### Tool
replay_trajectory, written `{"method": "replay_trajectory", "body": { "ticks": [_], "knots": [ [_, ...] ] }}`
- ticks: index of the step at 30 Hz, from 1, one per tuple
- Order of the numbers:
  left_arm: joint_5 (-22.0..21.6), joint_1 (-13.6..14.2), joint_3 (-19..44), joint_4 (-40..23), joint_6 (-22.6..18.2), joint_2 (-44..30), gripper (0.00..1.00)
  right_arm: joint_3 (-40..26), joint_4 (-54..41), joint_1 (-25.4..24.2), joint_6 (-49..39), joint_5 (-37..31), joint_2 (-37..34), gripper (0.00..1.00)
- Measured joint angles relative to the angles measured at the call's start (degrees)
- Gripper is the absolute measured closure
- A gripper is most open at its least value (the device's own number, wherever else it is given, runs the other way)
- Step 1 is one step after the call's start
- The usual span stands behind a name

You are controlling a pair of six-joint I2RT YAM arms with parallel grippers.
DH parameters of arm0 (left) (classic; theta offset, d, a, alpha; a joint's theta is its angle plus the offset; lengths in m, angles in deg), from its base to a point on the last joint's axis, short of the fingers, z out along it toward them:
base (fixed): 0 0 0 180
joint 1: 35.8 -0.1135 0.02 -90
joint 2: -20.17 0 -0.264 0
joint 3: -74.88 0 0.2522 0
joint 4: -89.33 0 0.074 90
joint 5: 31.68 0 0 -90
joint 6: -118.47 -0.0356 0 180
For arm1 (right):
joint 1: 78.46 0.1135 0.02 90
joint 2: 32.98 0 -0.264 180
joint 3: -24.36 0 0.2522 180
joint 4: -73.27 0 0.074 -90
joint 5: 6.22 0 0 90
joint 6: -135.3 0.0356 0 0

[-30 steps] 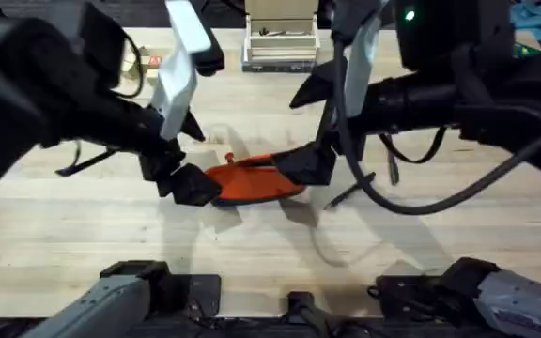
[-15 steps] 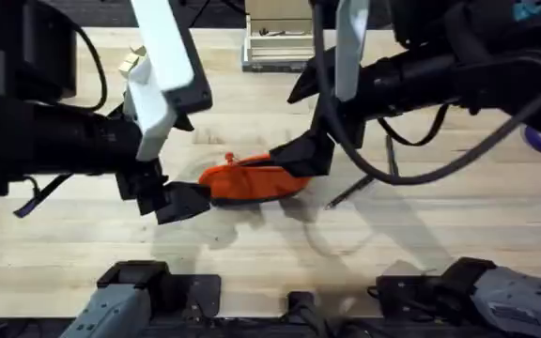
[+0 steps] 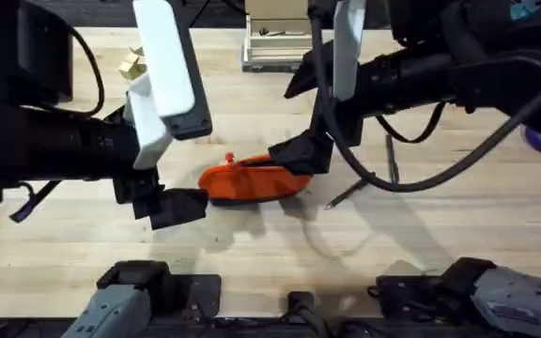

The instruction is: Unzip the bag, pick up the pens from the table one at a time and place them inside, then zip the bag closed.

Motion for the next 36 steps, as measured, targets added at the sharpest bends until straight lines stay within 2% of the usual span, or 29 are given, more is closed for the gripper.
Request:
{"method": "replay_trajectory", "body": {
  "ticks": [4, 5, 11, 12, 17, 26, 36],
  "knots": [
    [0.1, 0.0, 0.0, 0.0, -0.3, 0.0, 0.008, 0.0, 1.6, 0.0, -0.2, 0.0, 0.0, 0.013],
    [0.1, 0.0, 0.0, 0.0, -0.3, 0.0, 0.008, 0.0, 2.0, 0.0, -0.5, 0.0, 0.0, 0.073],
    [0.1, 0.0, 0.0, 0.0, -0.3, 0.0, 0.008, 0.0, 1.4, 0.0, -0.4, 0.0, 0.0, 0.915],
    [0.1, 0.0, 0.0, 0.0, -0.3, 0.0, 0.008, 0.0, 1.1, 0.0, -0.4, 0.0, 0.0, 0.954],
    [0.1, 0.0, 0.0, 0.0, -0.3, 0.0, 0.008, 0.0, -2.5, 0.0, -0.7, 0.4, 0.0, 0.970],
    [0.1, 0.0, 0.0, 0.0, -0.3, 0.0, 0.008, 0.0, -7.0, 0.0, -7.6, 2.3, -0.9, 0.969],
    [0.1, 0.0, 0.0, 0.0, -0.3, 0.0, 0.008, 0.0, -7.1, 0.0, -11.1, 6.3, -10.5, 0.970]
  ]
}}
